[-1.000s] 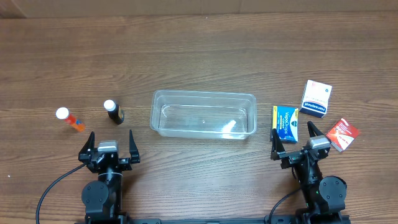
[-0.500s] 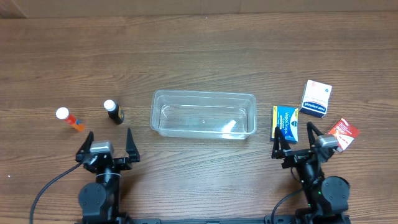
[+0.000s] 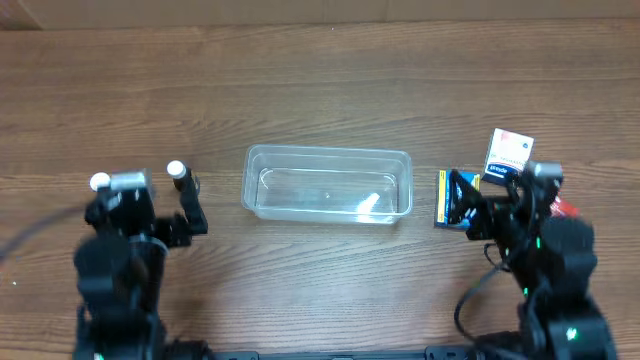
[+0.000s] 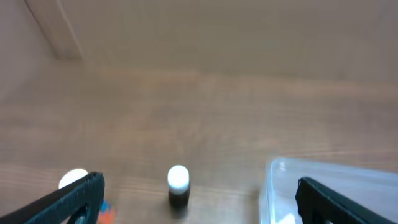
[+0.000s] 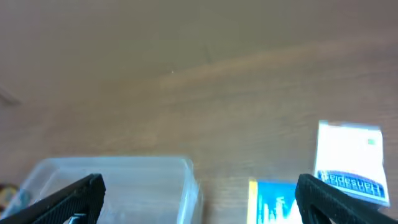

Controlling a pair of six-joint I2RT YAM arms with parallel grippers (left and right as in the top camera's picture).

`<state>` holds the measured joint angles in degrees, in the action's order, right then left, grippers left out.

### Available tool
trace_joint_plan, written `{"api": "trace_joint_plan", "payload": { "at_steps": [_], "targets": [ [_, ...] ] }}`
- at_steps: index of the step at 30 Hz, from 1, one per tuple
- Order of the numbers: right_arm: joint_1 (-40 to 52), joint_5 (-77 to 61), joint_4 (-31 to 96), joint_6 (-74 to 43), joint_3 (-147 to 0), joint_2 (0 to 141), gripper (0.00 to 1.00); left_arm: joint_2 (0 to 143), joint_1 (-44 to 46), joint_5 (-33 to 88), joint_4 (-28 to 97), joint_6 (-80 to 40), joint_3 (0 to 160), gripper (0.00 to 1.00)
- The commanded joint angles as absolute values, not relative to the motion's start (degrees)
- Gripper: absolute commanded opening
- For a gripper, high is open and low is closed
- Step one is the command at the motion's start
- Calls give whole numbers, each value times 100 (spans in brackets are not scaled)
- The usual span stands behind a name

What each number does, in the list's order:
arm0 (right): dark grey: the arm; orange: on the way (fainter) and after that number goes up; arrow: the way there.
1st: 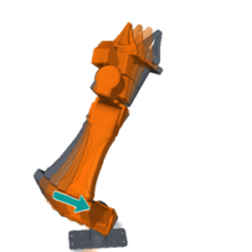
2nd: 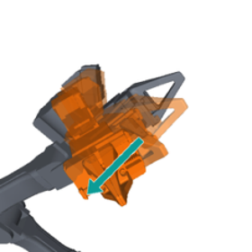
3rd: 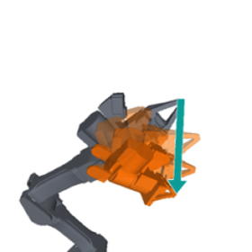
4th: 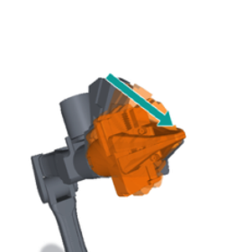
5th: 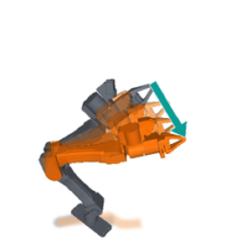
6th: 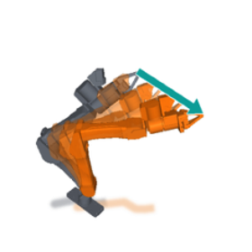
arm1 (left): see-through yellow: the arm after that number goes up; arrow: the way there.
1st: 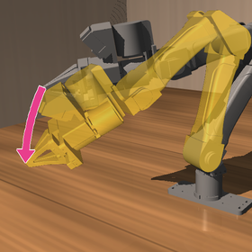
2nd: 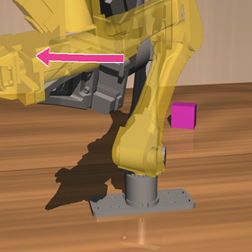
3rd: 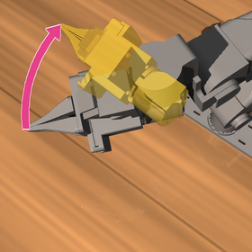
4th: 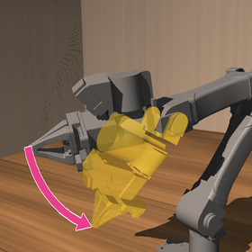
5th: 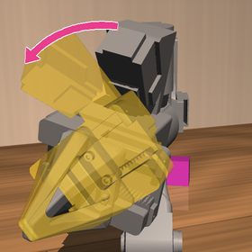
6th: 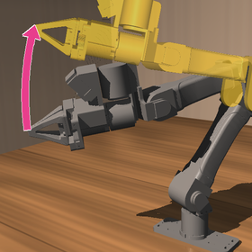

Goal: Pack container
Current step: 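Move the left gripper over the black bottle and grasp it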

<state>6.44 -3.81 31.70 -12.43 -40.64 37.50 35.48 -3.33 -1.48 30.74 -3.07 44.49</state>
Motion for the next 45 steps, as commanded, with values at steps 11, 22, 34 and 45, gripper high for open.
{"api": "trace_joint_plan", "payload": {
  "at_steps": [11,22,34,45],
  "targets": [
    [366,-414,6541,-1199,-7653,7220,100,7196,-298,152,7376,-377,8444,100],
    [-375,-567,6676,-856,-7682,7607,100,8117,-451,-32,6700,-429,8466,100],
    [-395,-565,6678,-856,-7679,7660,100,9743,-615,-60,6420,-274,8466,100],
    [-395,-563,6678,-856,-7679,7660,100,10558,-663,-64,6309,-276,8466,98]
  ]
}}
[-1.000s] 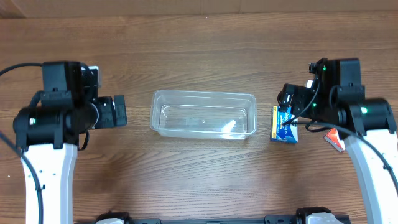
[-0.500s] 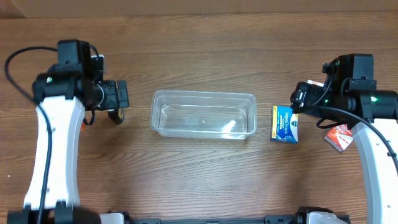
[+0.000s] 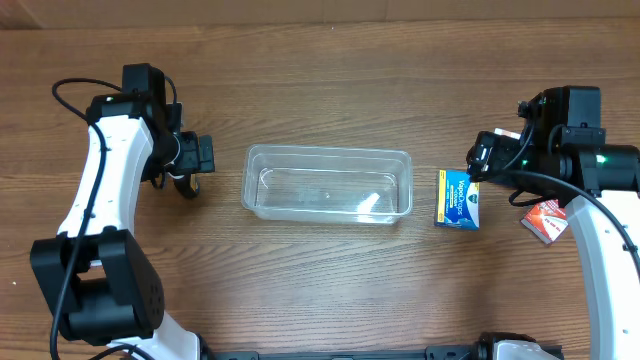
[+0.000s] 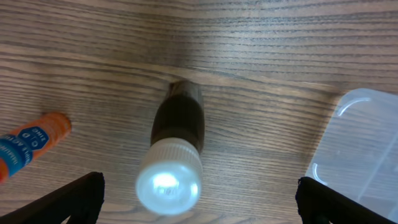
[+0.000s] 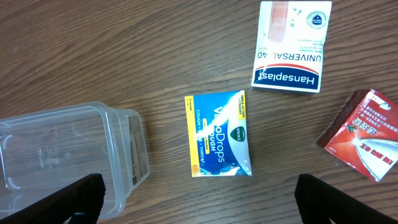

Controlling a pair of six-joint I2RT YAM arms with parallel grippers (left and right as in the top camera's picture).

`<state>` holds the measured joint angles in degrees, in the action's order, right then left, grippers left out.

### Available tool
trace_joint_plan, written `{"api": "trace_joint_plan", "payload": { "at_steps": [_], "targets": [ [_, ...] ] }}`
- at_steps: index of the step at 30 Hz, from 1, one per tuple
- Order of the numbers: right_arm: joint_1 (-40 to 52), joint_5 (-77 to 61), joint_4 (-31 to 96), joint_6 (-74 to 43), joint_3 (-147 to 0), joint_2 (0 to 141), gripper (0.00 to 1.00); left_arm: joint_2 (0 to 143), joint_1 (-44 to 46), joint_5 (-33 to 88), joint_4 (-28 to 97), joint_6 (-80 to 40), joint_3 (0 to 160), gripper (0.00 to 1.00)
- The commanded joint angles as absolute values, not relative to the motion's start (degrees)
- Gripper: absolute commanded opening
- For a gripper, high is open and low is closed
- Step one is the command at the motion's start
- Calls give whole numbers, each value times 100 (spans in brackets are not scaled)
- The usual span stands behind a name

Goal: Pack container
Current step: 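Move the left gripper over the black bottle and grasp it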

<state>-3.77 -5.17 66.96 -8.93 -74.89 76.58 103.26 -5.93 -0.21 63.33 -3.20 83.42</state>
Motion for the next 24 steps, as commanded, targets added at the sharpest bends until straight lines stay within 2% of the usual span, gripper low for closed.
{"api": "trace_joint_plan", "payload": {
  "at_steps": [1,8,12,14,18,24],
  "targets": [
    [-395,-563,6678,-856,-7679,7660,100,10589,-672,-64,6302,-276,8464,96],
    [-395,-563,6681,-856,-7679,7660,100,10661,-683,-207,6213,-279,8464,66],
    [-395,-563,6681,-856,-7679,7660,100,10661,-685,-211,6222,-276,8464,59],
    [-395,-563,6681,-856,-7679,7660,100,10661,-683,-211,6215,-276,8464,50],
    [-395,-565,6707,-856,-7679,7660,100,10661,-683,-220,6171,-276,8464,45],
    [-395,-563,6733,-856,-7679,7660,100,10661,-683,-362,6141,-276,8464,44]
  ]
}}
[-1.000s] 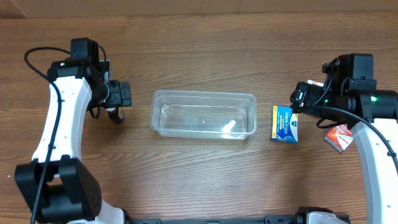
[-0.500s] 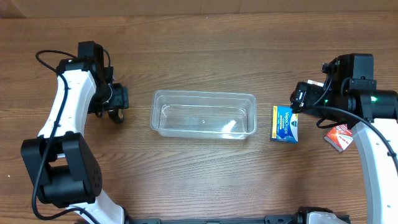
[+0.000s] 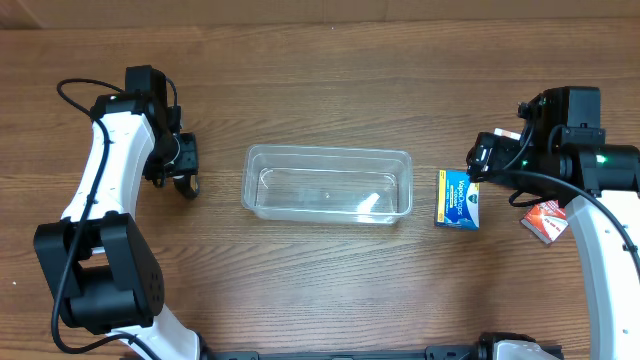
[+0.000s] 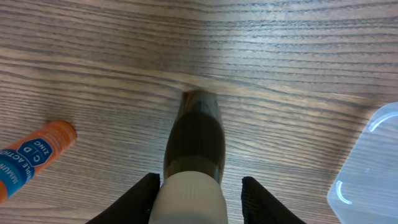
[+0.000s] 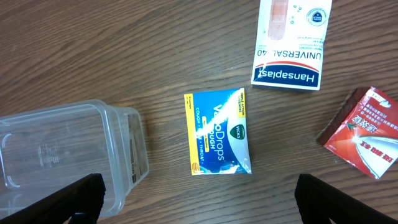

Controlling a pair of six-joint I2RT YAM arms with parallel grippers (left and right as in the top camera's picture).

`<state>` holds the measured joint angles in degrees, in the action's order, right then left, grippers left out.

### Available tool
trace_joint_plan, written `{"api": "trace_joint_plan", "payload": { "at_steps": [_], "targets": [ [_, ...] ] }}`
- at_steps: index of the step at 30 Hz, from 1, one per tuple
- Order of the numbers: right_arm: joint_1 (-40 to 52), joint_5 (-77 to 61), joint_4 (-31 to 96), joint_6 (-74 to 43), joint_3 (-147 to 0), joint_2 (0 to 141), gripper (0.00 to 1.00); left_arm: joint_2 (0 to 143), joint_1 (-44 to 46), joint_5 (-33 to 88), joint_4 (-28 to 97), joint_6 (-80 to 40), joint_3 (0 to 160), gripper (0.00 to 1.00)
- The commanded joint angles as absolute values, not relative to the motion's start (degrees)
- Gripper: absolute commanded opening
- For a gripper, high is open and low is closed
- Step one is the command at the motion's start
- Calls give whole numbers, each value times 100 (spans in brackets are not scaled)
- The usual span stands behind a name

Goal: Pack container
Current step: 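Move the left gripper over the black bottle and grasp it, then carry the black bottle into the container's left end and release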

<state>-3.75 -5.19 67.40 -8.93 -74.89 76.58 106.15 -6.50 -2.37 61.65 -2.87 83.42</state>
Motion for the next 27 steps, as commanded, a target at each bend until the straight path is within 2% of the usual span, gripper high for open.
{"api": "trace_joint_plan", "payload": {
  "at_steps": [1,6,18,23,27],
  "targets": [
    [-395,-563,6733,-856,-7679,7660,100,10661,-683,-362,6139,-276,8464,44],
    [-395,-563,6733,-856,-7679,7660,100,10661,-683,-362,6114,-276,8464,43],
    [-395,-563,6733,-856,-7679,7660,100,10661,-683,-362,6125,-276,8464,29],
    [-395,-558,6733,-854,-7679,7660,100,10661,-683,-362,6121,-279,8466,17],
    [-395,-519,6733,-854,-7679,7660,100,10656,-668,-357,6152,-349,8525,4]
  ]
}}
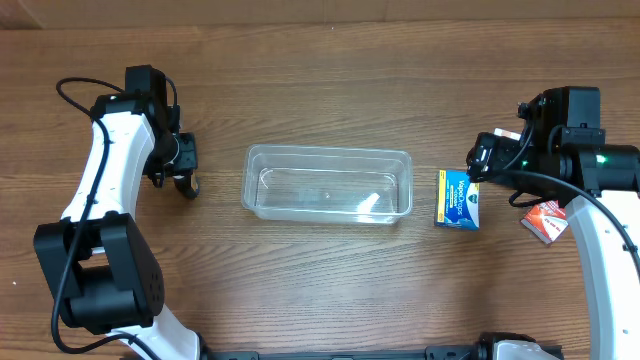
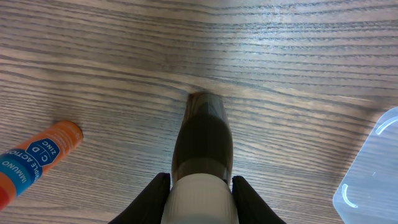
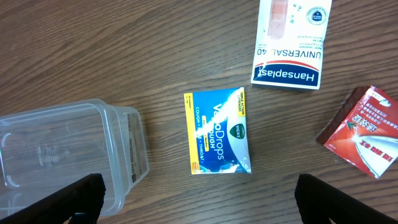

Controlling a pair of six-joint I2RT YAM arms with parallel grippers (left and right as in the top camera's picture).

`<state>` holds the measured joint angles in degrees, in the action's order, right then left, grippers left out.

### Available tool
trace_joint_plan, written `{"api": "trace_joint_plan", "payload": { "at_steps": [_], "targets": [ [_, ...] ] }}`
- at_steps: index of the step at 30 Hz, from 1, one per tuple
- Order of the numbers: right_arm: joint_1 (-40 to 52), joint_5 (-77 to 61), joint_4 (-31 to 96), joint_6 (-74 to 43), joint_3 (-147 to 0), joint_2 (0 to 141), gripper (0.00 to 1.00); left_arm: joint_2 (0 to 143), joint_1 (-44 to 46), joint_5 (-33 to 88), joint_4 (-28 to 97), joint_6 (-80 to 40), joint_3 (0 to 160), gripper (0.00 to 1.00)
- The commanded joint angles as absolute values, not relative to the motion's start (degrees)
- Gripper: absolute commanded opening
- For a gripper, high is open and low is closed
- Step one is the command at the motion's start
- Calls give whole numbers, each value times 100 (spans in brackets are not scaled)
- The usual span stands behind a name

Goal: Pack container
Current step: 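Carry the black bottle into the container's left end and release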

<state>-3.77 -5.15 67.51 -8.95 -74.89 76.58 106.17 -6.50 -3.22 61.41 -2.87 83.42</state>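
Note:
A clear plastic container [image 1: 328,185] stands empty in the middle of the table. Left of it stands a dark bottle with a white cap [image 2: 200,162], upright on the wood. My left gripper [image 2: 199,198] is shut on it, both fingers pressed against the cap. My right gripper [image 3: 199,202] hangs open high above a blue and yellow Vicks VapoDrops pack [image 3: 217,132], with nothing between its fingers. That blue pack [image 1: 459,200] lies just right of the container.
An orange tube [image 2: 36,158] lies left of the bottle. A white Hansaplast box [image 3: 290,45] and a red packet [image 3: 365,133] lie at the far right. The container's corner [image 2: 373,168] shows to the bottle's right.
My left gripper's fingers have closed in from either side of the cap until they press against it. The right arm and the packs have not moved.
Both arms first stood low at the table's front edge, grippers open. Then the left hung open over the dark bottle and the right over the blue pack. The left came down around the cap and has now shut on it.

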Motion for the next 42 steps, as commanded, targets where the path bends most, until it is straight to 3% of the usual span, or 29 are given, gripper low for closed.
{"api": "trace_joint_plan", "payload": {
  "at_steps": [1,10,19,26,42],
  "targets": [
    [-395,-519,6733,-856,-7679,7660,100,10632,-666,-357,6187,-414,8573,4],
    [-395,-499,6720,-856,-7679,7660,100,9732,-285,-202,6775,-445,9360,4],
    [-395,-502,6720,-856,-7679,7660,100,8597,1223,-172,7349,-639,9841,4],
    [-395,-504,6720,-856,-7679,7660,100,8917,1900,-172,7516,-930,9653,4],
    [-395,-506,6724,-856,-7679,7660,100,10488,1920,-148,6912,-1535,9459,4]
  ]
}}
